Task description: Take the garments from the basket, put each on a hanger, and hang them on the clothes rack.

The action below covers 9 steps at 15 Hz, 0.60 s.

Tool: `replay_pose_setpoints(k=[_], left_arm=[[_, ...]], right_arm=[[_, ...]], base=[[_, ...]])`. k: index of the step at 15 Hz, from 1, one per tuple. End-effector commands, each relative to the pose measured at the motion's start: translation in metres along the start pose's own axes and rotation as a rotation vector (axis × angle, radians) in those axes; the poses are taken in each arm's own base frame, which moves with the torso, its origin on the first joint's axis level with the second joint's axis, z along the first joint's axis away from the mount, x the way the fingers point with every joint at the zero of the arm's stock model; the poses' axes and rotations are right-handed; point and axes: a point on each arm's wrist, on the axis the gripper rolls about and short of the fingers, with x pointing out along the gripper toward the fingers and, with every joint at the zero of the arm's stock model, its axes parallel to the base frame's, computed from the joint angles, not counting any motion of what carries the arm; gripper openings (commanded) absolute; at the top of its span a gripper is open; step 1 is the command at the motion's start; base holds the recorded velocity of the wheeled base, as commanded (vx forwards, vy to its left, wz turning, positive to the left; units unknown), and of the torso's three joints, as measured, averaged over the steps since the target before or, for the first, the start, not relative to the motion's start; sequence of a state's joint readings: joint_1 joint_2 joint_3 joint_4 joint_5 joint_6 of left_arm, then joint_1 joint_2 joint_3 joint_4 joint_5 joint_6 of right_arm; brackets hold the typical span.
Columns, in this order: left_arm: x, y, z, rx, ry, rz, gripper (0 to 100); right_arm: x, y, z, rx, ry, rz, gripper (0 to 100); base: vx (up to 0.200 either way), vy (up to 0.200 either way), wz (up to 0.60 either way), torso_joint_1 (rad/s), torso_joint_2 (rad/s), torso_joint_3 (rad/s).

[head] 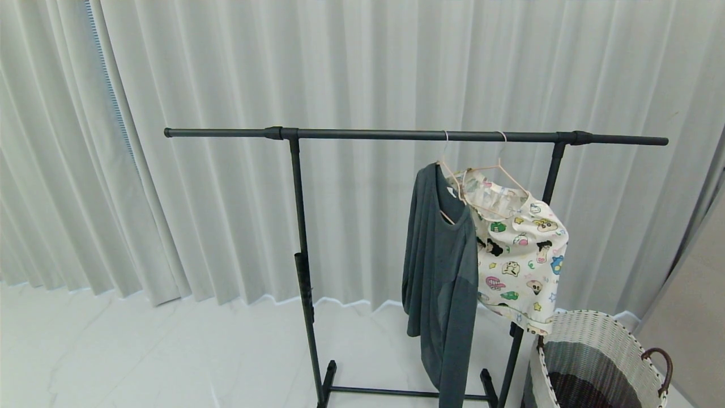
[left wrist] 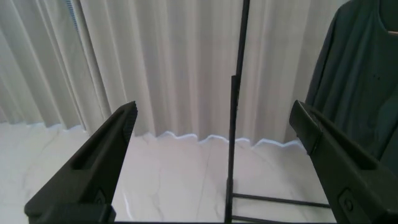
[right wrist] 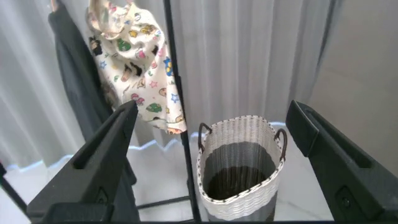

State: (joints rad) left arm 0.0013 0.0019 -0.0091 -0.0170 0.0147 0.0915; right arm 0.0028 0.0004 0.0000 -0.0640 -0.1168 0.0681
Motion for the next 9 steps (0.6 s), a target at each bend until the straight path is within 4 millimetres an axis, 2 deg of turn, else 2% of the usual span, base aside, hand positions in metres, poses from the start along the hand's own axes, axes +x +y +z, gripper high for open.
replay_pose_setpoints(k=[1, 3, 4, 5, 7, 9], left_arm=[[-0.0002, -0.0020, 0.0004, 0.001, -0.009, -0.094, 100], [-0.0014, -0.0057, 0.0014, -0.021, -0.017, -0.259, 100], [-0.0013, -0.0056, 0.0011, -0.051, -0.010, -0.254, 100], [-0.0012, -0.0053, 0.0010, -0.057, -0.008, -0.240, 100], [-0.0002, -0.0005, -0.0006, -0.012, 0.007, -0.018, 100], [0.0002, -0.0002, -0.0016, -0.013, 0.010, -0.005, 100]], right_arm=[[-0.0001, 0.0014, -0.0013, -0.058, 0.014, 0.066, 100], [-0.0006, 0.0032, -0.0070, -0.185, 0.061, 0.166, 100], [-0.0004, 0.0032, -0.0063, -0.159, 0.064, 0.161, 100], [-0.0004, 0.0032, -0.0063, -0.135, 0.065, 0.154, 100], [-0.0005, 0.0024, -0.0066, -0.185, 0.062, 0.123, 100], [-0.0003, 0.0025, -0.0066, -0.173, 0.066, 0.123, 100]], base=[[0.000, 0.000, 0.00, 0.000, 0.00, 0.000], [0.000, 0.000, 0.00, 0.000, 0.00, 0.000], [0.000, 0.000, 0.00, 0.000, 0.00, 0.000], [0.000, 0.000, 0.00, 0.000, 0.00, 0.000], [0.000, 0.000, 0.00, 0.000, 0.00, 0.000], [0.000, 0.000, 0.00, 0.000, 0.00, 0.000]])
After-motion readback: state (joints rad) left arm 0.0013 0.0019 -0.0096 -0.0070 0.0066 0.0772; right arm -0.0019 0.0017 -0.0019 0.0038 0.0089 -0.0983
